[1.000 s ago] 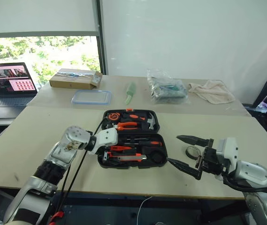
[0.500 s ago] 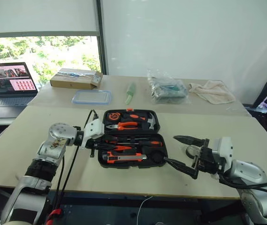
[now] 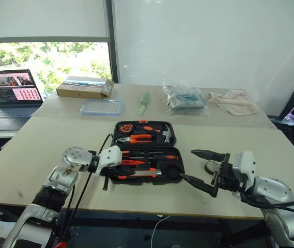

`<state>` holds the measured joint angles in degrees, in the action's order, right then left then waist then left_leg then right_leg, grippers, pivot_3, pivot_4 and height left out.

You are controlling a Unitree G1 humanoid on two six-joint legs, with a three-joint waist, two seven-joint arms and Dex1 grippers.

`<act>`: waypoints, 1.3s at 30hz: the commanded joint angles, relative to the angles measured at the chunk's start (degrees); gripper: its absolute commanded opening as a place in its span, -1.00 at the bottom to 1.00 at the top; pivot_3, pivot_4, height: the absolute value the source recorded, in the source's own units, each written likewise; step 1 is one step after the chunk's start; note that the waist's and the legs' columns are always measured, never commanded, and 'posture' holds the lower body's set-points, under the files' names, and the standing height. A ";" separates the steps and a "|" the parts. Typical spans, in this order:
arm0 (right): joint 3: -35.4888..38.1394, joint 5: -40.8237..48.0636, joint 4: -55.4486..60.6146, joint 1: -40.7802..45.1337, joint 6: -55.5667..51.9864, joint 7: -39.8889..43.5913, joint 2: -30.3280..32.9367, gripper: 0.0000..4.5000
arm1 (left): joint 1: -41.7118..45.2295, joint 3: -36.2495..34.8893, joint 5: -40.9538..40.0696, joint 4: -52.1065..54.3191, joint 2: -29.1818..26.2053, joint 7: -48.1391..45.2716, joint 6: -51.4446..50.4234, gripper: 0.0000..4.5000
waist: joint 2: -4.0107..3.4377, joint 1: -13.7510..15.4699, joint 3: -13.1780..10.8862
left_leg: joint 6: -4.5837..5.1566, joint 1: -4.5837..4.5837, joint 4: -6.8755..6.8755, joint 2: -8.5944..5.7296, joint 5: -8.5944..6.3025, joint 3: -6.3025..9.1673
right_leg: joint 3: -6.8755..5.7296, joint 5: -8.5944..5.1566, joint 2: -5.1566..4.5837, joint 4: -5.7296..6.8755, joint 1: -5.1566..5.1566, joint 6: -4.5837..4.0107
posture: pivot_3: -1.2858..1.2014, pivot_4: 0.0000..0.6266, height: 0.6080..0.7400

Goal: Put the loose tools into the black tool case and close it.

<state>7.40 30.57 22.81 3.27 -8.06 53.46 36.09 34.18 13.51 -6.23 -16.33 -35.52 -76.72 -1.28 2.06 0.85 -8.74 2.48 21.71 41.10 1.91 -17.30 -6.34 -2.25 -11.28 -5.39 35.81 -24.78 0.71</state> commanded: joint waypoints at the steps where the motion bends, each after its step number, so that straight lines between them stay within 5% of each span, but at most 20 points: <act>1: 1.03 0.51 1.17 0.00 0.80 -0.32 -0.24 1.00 | 0.12 0.75 1.75 -1.88 1.80 3.95 -4.47 -0.98 | -0.01 0.06 0.00 | 0.00 -0.13 0.00 0.01 0.00 0.01 | 0.00 -0.01 -0.01 -0.01 0.12 0.01 | 0.03 -0.52 1.00; 23: 1.00 0.76 1.83 -1.37 0.64 -0.64 -0.42 1.00 | 1.18 -2.72 -2.28 -3.25 2.47 2.31 4.39 -0.98 | -0.05 -0.16 0.03 | 0.13 -0.24 -0.15 0.04 -0.06 0.05 | -0.01 -0.08 -0.02 -0.22 0.28 0.01 | 0.03 -0.52 1.00; 39: 1.44 0.70 2.28 -1.92 0.56 -0.61 -0.44 1.00 | -3.08 6.22 7.98 -3.59 0.09 4.23 1.25 -0.98 | -0.31 -0.20 0.22 | 0.14 -0.52 -0.22 0.09 -0.08 0.03 | 0.01 -0.08 -0.02 -0.33 0.53 0.03 | 0.03 -0.52 1.00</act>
<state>7.45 30.58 23.01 1.49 -8.06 53.14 35.41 33.75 15.29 -3.04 -18.25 -34.54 -72.07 2.34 1.75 0.65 -8.52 2.62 21.19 40.86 2.00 -17.39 -6.33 -2.23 -11.36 -5.42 35.46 -24.25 0.74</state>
